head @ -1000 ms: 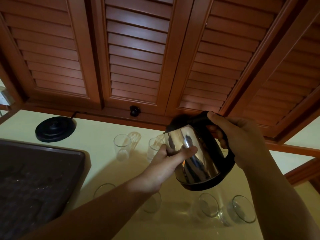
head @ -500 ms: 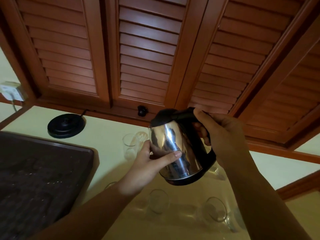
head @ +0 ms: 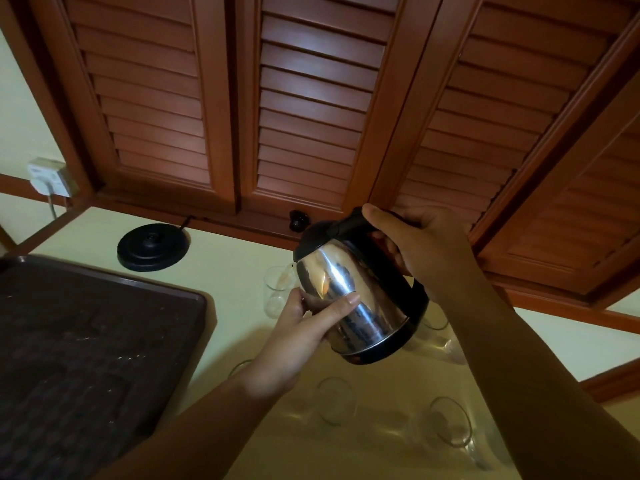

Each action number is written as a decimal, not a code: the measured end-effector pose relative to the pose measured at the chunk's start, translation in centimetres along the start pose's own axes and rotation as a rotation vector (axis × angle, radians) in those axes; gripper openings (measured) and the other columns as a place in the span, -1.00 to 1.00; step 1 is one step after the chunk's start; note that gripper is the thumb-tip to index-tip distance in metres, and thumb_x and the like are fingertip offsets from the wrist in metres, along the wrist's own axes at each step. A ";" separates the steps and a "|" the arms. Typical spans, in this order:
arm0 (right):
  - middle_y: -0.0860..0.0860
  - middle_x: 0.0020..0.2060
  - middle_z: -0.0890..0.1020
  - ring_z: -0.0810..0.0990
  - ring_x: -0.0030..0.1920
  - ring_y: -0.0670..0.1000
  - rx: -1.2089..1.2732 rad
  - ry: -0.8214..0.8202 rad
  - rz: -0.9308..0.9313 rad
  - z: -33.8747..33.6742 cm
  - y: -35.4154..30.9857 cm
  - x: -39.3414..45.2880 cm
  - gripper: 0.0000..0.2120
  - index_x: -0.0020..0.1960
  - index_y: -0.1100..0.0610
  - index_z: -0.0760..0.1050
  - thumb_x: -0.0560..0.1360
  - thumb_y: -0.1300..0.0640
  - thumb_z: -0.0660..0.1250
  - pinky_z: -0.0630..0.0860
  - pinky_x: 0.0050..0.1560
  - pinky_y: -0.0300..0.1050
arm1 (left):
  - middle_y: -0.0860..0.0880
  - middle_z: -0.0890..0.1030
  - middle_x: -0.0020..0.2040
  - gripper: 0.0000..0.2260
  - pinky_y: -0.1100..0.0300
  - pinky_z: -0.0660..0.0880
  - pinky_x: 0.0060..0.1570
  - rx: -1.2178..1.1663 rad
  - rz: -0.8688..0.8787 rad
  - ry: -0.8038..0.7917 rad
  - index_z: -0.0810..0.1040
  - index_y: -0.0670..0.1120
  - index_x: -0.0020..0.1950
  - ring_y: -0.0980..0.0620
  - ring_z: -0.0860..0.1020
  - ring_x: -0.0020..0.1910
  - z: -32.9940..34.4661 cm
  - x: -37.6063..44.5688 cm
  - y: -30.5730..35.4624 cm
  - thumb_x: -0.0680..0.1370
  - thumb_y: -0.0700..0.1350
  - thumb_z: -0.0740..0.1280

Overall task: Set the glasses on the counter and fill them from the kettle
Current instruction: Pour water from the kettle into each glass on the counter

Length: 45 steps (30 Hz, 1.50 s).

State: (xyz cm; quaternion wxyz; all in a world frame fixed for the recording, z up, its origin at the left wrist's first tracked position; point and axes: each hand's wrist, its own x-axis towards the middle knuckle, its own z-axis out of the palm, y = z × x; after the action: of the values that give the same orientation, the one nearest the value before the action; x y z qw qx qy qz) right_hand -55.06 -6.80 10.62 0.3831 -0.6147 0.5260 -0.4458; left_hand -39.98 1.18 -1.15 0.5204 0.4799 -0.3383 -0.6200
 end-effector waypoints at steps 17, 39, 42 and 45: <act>0.04 -0.50 0.56 0.45 -0.54 -0.07 -0.130 -0.026 0.007 0.5 -1.2 0.6 -0.54 -0.19 0.25 0.71 0.45 -0.19 0.57 0.42 -0.45 -0.22 | -0.03 0.75 0.21 -0.24 0.27 0.65 -0.13 -0.016 -0.079 0.012 0.45 -0.16 0.33 0.18 0.75 0.09 0.0 0.0 0.4 0.31 0.22 0.59; 0.06 -0.45 0.60 0.50 -0.49 -0.07 -0.191 -0.047 -0.023 0.1 -2.1 0.5 -0.53 -0.21 0.22 0.72 0.44 -0.23 0.56 0.47 -0.36 -0.17 | 0.03 0.76 0.14 -0.33 0.08 0.68 0.06 -0.032 -0.089 0.026 0.49 -0.08 0.21 0.20 0.75 0.07 0.7 -0.1 1.0 0.26 0.22 0.60; 0.08 -0.43 0.61 0.51 -0.49 -0.08 -0.200 -0.042 -0.026 0.1 -2.2 0.6 -0.53 -0.20 0.22 0.72 0.43 -0.23 0.56 0.47 -0.35 -0.17 | 0.02 0.75 0.16 -0.35 0.15 0.66 -0.03 -0.025 -0.091 0.025 0.48 -0.07 0.17 0.17 0.75 0.09 0.8 -0.1 1.1 0.25 0.23 0.59; 0.13 -0.42 0.61 0.51 -0.48 -0.06 -0.203 -0.044 -0.021 0.1 -2.1 0.6 -0.51 -0.20 0.23 0.72 0.43 -0.24 0.56 0.47 -0.36 -0.16 | 0.00 0.74 0.20 -0.32 0.20 0.66 -0.08 -0.025 -0.099 0.025 0.48 -0.08 0.21 0.16 0.73 0.13 0.8 -0.1 1.0 0.26 0.25 0.59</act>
State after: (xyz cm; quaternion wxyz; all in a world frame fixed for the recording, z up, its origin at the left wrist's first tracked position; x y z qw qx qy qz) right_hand -54.30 -7.04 12.69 0.3257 -0.6655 0.5533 -0.3806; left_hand -40.43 1.01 0.10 0.4994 0.4972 -0.3000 -0.6430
